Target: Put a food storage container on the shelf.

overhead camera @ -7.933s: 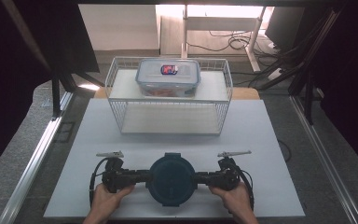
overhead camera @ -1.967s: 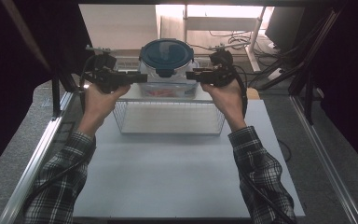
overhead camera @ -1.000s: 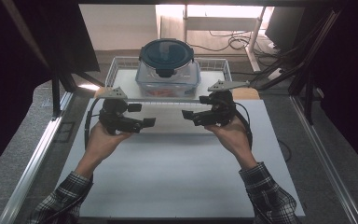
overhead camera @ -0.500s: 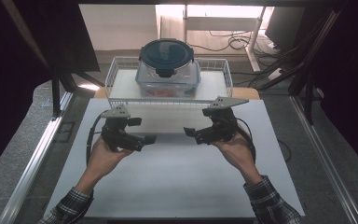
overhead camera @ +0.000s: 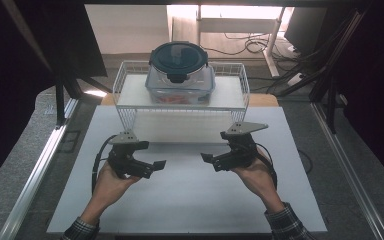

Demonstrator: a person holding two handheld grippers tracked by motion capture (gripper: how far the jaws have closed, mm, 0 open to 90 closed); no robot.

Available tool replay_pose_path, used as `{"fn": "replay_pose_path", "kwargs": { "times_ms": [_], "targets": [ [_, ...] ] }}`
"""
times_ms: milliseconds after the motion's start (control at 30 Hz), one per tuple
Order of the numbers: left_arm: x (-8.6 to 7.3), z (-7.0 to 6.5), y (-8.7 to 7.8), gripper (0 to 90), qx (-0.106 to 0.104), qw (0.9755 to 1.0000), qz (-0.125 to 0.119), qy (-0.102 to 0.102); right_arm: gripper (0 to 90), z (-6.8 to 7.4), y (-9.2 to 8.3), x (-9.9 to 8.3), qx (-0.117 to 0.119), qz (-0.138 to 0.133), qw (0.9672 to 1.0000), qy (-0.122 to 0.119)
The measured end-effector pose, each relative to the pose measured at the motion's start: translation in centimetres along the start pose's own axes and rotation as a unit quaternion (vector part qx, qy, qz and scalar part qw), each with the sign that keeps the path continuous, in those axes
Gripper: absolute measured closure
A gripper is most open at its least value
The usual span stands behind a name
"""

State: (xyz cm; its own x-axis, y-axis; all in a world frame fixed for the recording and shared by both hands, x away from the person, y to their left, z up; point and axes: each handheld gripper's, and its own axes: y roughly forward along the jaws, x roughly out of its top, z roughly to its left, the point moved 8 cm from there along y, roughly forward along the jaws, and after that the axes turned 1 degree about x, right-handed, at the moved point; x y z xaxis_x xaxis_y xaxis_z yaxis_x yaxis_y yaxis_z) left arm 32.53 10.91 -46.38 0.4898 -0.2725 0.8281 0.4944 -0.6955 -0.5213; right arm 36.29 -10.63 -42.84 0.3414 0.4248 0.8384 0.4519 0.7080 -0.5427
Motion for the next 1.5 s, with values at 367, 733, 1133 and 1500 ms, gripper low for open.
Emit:
{"fn": "replay_pose_path", "kwargs": {
  "times_ms": [367, 733, 1133, 1500],
  "targets": [
    [-3.9, -0.6, 0.5, 3.5, 0.019, 0.9997, 0.013, 0.002, 2.3, 0.4, 0.5, -4.0, -0.007, 0.015, 0.9999, 0.004],
    [-7.8, -0.8, 0.7, 1.1, 0.041, 0.9986, 0.030, 0.017, 1.7, 1.1, 0.6, -7.5, 0.003, 0.022, 0.9994, 0.027],
    [-12.4, -0.6, 1.3, 0.0, 0.049, 0.9965, 0.067, 0.014, 1.5, 2.1, 0.7, -12.1, -0.012, 0.025, 0.9992, 0.027],
    [-14.0, -0.2, 2.5, 0.0, 0.077, 0.9904, 0.105, 0.046, 1.3, 1.8, 1.9, -14.6, -0.030, 0.068, 0.9971, 0.017]
  ]
}}
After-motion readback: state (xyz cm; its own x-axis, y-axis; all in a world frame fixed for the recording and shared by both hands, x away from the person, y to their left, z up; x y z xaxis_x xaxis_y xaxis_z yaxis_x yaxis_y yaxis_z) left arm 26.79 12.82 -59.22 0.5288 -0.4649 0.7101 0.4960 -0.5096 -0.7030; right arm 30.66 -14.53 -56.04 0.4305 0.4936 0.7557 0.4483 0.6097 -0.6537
